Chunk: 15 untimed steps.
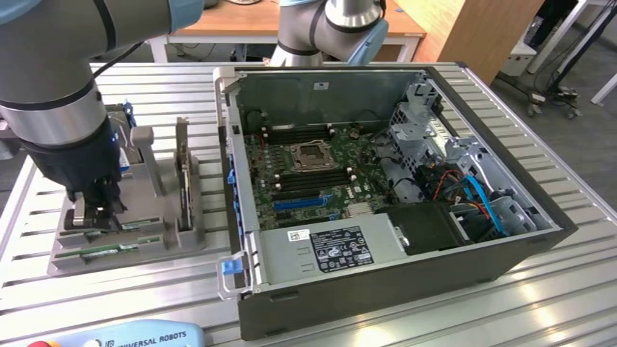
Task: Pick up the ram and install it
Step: 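Pick up the ram and move it above insertion slot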
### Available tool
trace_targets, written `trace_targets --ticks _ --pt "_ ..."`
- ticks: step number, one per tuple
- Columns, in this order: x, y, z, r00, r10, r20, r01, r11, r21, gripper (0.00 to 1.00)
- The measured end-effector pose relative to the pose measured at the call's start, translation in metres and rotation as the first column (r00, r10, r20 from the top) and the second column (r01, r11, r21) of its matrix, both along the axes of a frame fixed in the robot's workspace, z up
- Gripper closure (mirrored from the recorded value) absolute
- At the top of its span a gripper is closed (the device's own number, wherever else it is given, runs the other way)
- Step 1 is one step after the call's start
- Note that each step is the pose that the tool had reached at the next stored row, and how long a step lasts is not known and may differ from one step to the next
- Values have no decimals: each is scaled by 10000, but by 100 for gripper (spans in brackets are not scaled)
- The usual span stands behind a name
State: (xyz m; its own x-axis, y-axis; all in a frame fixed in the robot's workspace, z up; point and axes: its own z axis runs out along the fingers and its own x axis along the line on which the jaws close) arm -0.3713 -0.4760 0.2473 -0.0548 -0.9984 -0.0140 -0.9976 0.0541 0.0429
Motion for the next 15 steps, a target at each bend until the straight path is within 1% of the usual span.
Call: trace_targets --ticks 7,11,15 --pt "0 -3 -60 10000 1 0 -1 10000 0 64" --pt "0 -3 -68 10000 0 0 0 10000 0 64" --pt "0 -29 -72 10000 0 -1 0 10000 -1 64"
